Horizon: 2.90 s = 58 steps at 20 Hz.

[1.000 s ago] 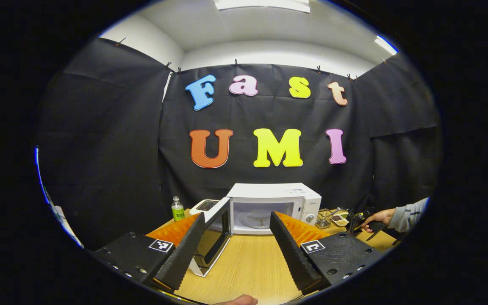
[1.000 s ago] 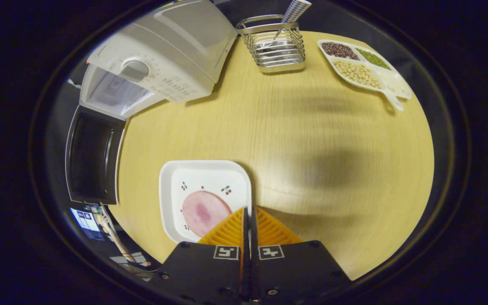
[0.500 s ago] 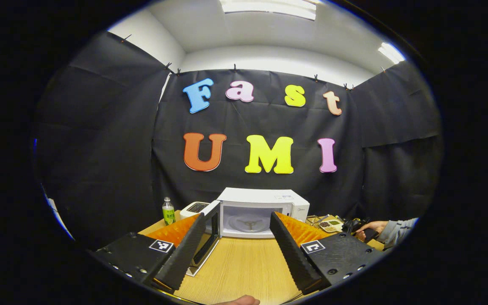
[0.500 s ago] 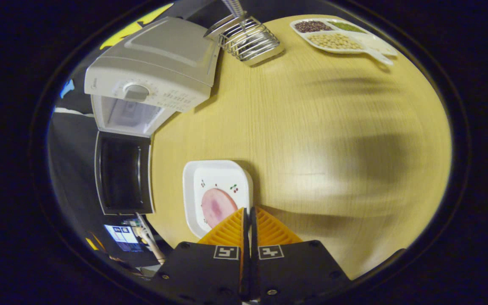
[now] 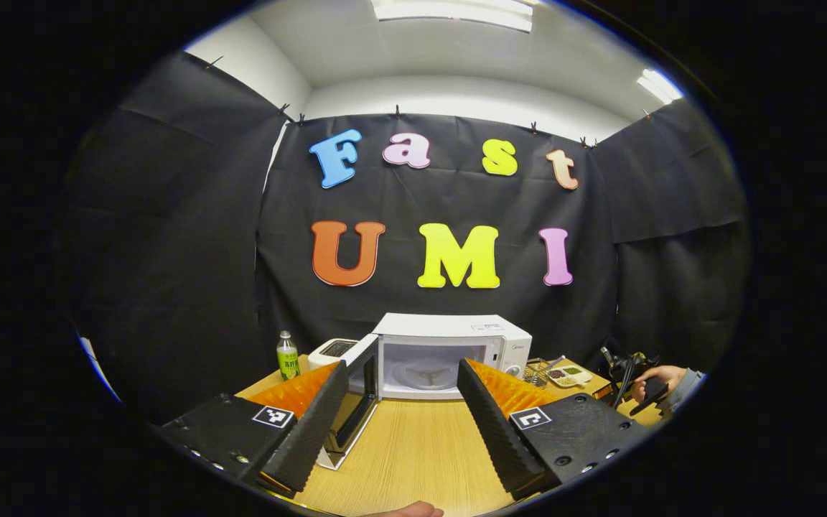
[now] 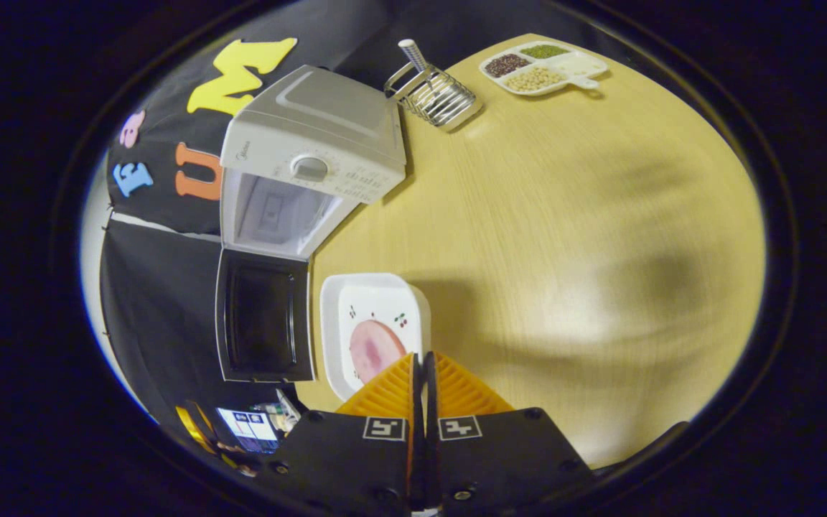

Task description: Open the microwave oven with the left hand, put the food in, and close the microwave oven.

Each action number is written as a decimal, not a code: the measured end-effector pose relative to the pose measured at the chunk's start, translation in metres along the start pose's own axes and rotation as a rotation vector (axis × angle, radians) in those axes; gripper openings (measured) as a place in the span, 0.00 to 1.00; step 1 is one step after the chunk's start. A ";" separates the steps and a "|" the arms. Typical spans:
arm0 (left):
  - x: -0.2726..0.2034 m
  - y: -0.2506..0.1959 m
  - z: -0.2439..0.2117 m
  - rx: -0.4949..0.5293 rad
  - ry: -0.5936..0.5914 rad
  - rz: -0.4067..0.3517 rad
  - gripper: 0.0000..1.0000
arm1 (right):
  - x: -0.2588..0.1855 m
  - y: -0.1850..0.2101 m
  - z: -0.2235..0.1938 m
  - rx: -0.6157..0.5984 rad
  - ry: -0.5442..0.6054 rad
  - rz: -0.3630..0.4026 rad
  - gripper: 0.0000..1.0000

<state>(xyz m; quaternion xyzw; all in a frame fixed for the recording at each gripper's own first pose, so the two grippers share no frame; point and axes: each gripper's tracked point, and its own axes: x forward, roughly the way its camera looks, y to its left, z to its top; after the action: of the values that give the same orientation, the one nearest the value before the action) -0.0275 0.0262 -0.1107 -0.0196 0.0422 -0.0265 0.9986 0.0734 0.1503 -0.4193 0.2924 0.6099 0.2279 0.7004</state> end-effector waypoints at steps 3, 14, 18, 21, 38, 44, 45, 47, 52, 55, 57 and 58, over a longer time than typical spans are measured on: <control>-0.004 0.014 0.003 -0.002 -0.024 0.024 0.93 | 0.023 0.024 -0.025 0.042 0.017 0.044 0.03; -0.014 0.069 -0.012 -0.013 -0.012 0.087 0.93 | 0.118 0.148 -0.011 0.210 -0.170 0.255 0.03; -0.010 0.084 -0.023 -0.019 0.016 0.115 0.93 | 0.142 0.178 0.024 0.316 -0.372 0.276 0.03; -0.010 0.088 -0.026 -0.009 0.022 0.116 0.93 | 0.166 0.188 0.048 0.346 -0.454 0.249 0.04; -0.010 0.092 -0.022 0.026 -0.048 0.068 0.93 | 0.243 0.230 0.161 0.503 -0.808 0.202 0.08; -0.003 0.087 -0.024 0.050 -0.064 0.067 0.93 | 0.265 0.222 0.168 0.510 -0.786 0.185 0.08; -0.002 0.086 -0.025 0.050 -0.060 0.066 0.93 | 0.267 0.222 0.169 0.509 -0.783 0.185 0.08; 0.001 0.085 -0.031 0.048 -0.046 0.064 0.93 | 0.269 0.221 0.169 0.502 -0.777 0.183 0.10; 0.000 0.090 -0.035 0.042 -0.028 0.078 0.94 | 0.261 0.222 0.175 0.445 -0.796 0.179 0.16; -0.004 0.096 -0.035 0.046 -0.037 0.108 0.93 | 0.256 0.233 0.165 0.344 -0.761 0.177 0.30; -0.007 0.099 -0.038 0.042 -0.039 0.128 0.93 | 0.246 0.238 0.157 0.281 -0.776 0.185 0.54; -0.008 0.098 -0.040 0.035 -0.032 0.129 0.94 | 0.238 0.235 0.153 0.249 -0.787 0.169 0.52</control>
<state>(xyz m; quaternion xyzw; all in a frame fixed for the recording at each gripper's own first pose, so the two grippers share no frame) -0.0340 0.1234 -0.1538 0.0002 0.0268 0.0375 0.9989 0.2694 0.4619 -0.4166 0.4885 0.2923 0.0801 0.8182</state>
